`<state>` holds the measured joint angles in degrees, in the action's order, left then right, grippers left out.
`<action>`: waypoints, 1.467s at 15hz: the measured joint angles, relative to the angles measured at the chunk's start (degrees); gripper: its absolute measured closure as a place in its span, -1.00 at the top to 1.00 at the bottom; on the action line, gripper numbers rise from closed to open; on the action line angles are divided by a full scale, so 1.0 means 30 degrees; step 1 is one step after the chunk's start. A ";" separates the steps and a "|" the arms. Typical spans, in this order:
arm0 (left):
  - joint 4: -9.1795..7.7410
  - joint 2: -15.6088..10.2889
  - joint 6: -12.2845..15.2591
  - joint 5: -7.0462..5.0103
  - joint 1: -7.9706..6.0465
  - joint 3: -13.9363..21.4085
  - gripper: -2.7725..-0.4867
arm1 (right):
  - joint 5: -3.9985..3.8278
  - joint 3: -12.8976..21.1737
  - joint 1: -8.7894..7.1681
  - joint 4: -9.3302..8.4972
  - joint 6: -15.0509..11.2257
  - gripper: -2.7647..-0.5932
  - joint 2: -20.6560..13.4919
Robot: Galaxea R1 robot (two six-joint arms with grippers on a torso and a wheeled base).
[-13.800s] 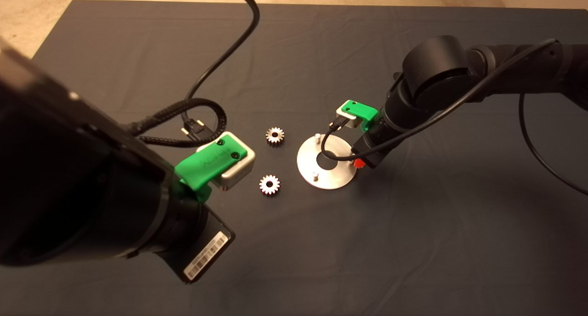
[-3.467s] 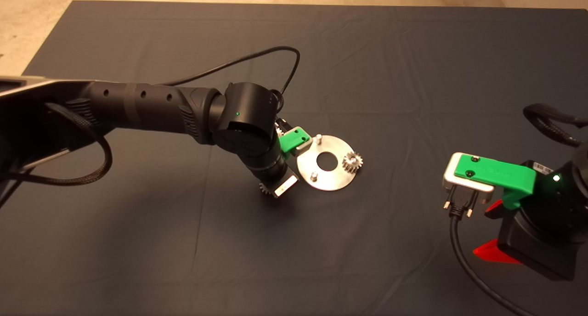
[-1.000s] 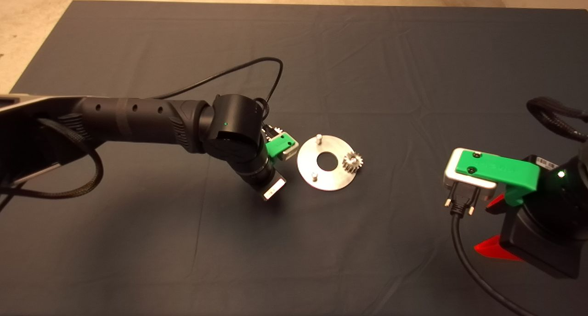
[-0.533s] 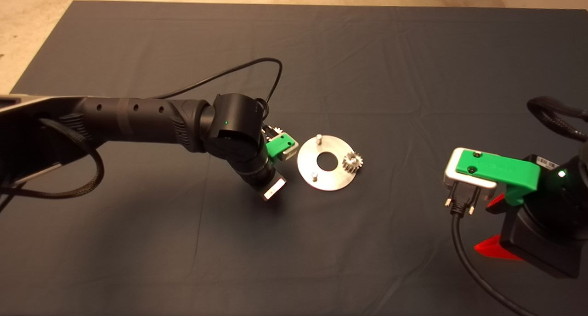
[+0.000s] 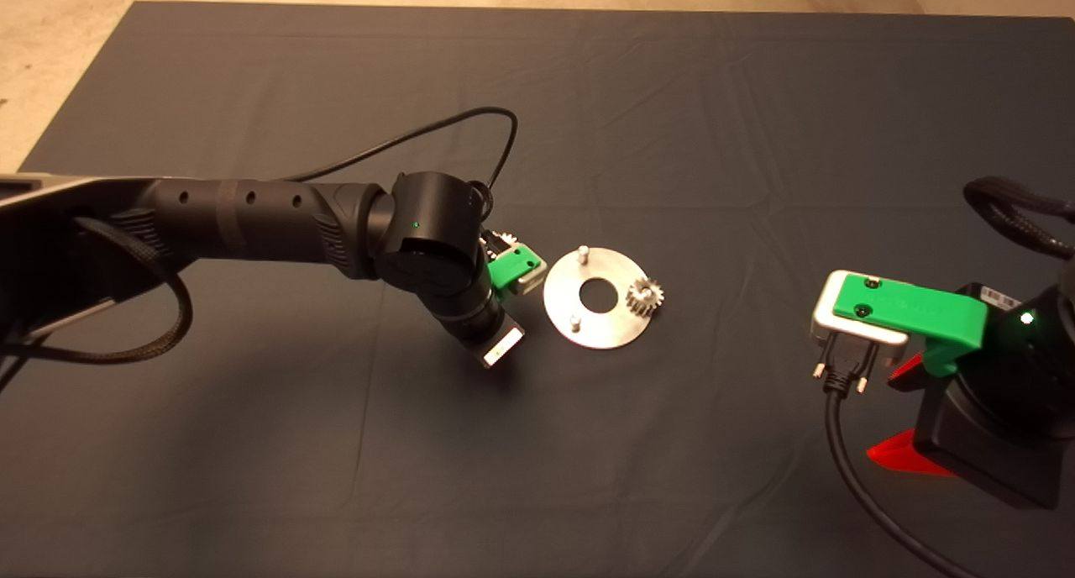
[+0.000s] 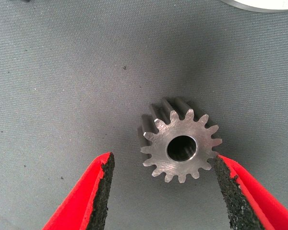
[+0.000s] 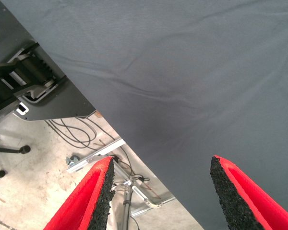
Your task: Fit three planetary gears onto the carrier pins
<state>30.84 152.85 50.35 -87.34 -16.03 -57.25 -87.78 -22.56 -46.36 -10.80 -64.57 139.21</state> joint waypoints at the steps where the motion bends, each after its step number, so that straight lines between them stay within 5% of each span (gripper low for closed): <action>1: -0.0015 0.0008 0.0000 -0.0001 0.0000 0.0000 -0.15 | 0.0000 0.0000 0.0000 0.0000 0.0000 -0.19 0.0066; 9: -0.0065 0.0045 0.0000 -0.0001 -0.0004 -0.0008 -0.15 | 0.0000 0.0000 0.0000 0.0000 0.0000 -0.19 0.0215; 22: -0.0297 0.0045 0.0004 0.0020 -0.0004 -0.0138 0.23 | 0.0016 0.0000 0.0000 0.0000 0.0000 -0.19 0.0314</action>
<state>29.95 152.98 50.36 -87.28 -16.04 -57.66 -87.74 -22.56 -46.36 -10.80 -64.57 140.16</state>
